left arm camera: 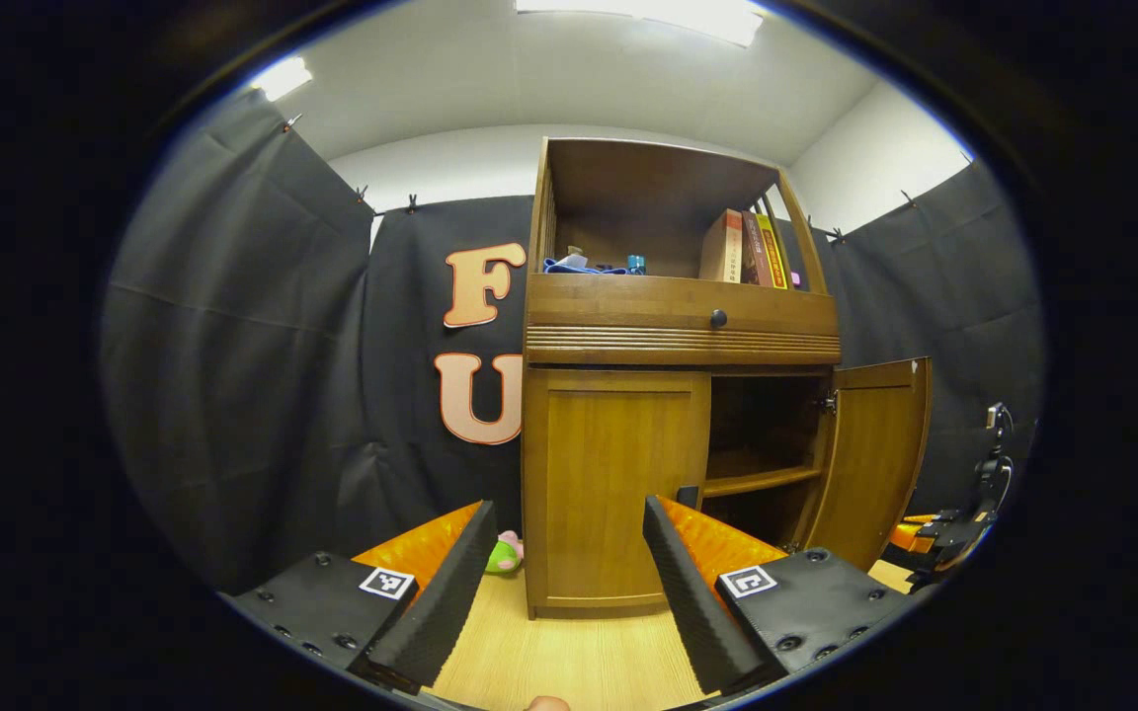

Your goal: Open the right door of the double-door shoe cabinet with the right hand, and open the left door with the left hand.

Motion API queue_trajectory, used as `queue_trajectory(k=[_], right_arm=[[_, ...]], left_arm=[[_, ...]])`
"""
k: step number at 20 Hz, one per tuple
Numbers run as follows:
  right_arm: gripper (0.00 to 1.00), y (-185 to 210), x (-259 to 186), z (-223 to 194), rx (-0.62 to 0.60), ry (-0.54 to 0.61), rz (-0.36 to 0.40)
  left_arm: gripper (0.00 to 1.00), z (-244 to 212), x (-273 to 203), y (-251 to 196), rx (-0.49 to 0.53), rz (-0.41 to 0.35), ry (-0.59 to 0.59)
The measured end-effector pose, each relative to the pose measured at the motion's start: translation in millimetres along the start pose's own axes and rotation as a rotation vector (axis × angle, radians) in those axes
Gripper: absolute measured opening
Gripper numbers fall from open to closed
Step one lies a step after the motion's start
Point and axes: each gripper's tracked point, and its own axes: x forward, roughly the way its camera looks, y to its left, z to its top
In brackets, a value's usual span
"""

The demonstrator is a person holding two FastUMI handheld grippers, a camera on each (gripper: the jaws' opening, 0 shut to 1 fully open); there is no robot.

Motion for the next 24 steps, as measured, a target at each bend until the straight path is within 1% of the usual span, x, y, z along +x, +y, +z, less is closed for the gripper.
queue_trajectory(k=[3,8,13,14,15,16,17,18,19,20,21,22,23,24], right_arm=[[0.09,-16,-3,0,0.005,-0.016,-0.009],[0.08,-38,-11,5,0.003,-0.047,-0.022],[0.08,-80,-21,5,-0.011,-0.062,-0.109],[0.19,-87,-22,6,-0.006,-0.067,-0.122],[0.06,-98,-27,8,-0.004,-0.076,-0.148],[0.2,-103,-32,13,0.002,-0.088,-0.151],[0.04,-105,-36,16,0.013,-0.094,-0.142],[0.04,-112,-44,16,0.015,-0.097,-0.146],[0.21,-117,-47,19,0.006,-0.105,-0.158],[0.22,-122,-49,22,-0.004,-0.112,-0.171],[0.22,-124,-52,24,-0.008,-0.117,-0.178],[0.0,-126,-52,26,-0.007,-0.119,-0.183],[0.08,-127,-53,26,-0.002,-0.121,-0.184],[0.1,-128,-56,27,0.007,-0.122,-0.187]], left_arm=[[0.95,-4,5,-6,0.015,0.006,0.0],[0.94,-5,12,-28,0.013,-0.015,-0.004],[0.95,-15,23,-58,0.026,-0.052,0.003],[0.95,-19,26,-64,0.023,-0.063,0.006],[0.95,-23,29,-71,0.019,-0.073,0.008],[0.95,-28,34,-76,0.013,-0.079,0.009],[0.95,-34,38,-81,0.007,-0.084,0.01],[0.95,-40,43,-86,0.005,-0.091,0.017],[0.95,-48,49,-92,0.004,-0.097,0.021],[0.95,-54,57,-97,0.003,-0.101,0.022],[0.95,-61,65,-101,0.004,-0.102,0.026],[0.95,-68,73,-105,0.001,-0.104,0.032],[0.95,-75,81,-112,-0.002,-0.108,0.037],[0.95,-83,90,-116,-0.004,-0.11,0.044]])
